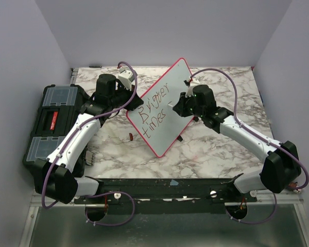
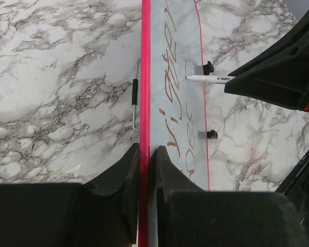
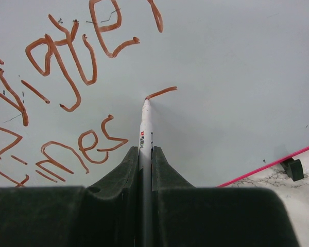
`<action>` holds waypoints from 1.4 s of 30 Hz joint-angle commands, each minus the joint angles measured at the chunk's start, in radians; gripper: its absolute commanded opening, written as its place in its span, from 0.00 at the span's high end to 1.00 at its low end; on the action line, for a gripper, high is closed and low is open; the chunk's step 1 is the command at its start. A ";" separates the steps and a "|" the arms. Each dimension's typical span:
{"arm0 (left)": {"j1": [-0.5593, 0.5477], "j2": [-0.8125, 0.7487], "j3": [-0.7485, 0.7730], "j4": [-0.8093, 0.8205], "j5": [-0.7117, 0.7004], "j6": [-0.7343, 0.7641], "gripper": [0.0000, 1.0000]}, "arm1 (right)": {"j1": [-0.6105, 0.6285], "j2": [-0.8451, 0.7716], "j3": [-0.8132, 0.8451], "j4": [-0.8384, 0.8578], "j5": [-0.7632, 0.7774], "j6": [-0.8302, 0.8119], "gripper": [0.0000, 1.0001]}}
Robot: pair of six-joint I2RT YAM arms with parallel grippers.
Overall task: Write a sentence on the whiteboard
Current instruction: Write on the whiteboard at the whiteboard stand.
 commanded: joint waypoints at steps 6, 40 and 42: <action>0.000 0.003 0.008 0.033 -0.040 0.105 1.00 | 0.004 -0.017 -0.072 -0.012 -0.005 0.010 0.99; 0.000 0.007 0.005 0.033 -0.039 0.107 1.00 | 0.004 0.058 0.056 0.007 0.122 0.016 0.99; 0.000 0.008 0.006 0.033 -0.038 0.110 1.00 | 0.004 0.055 0.044 0.007 0.121 0.019 0.99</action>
